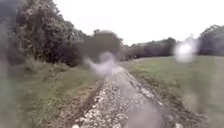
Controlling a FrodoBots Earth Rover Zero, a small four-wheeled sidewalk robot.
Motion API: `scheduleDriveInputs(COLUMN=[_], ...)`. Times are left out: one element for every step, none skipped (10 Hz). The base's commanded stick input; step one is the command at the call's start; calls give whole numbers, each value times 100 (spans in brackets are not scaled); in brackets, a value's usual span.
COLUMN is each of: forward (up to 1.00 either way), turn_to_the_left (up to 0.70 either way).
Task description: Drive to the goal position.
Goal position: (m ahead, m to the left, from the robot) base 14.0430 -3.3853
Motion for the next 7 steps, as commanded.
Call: scheduleDriveInputs(forward=[85,85,85,85,85,85,85], turn_to_the_left=[0,0,0,0,0,0,0])
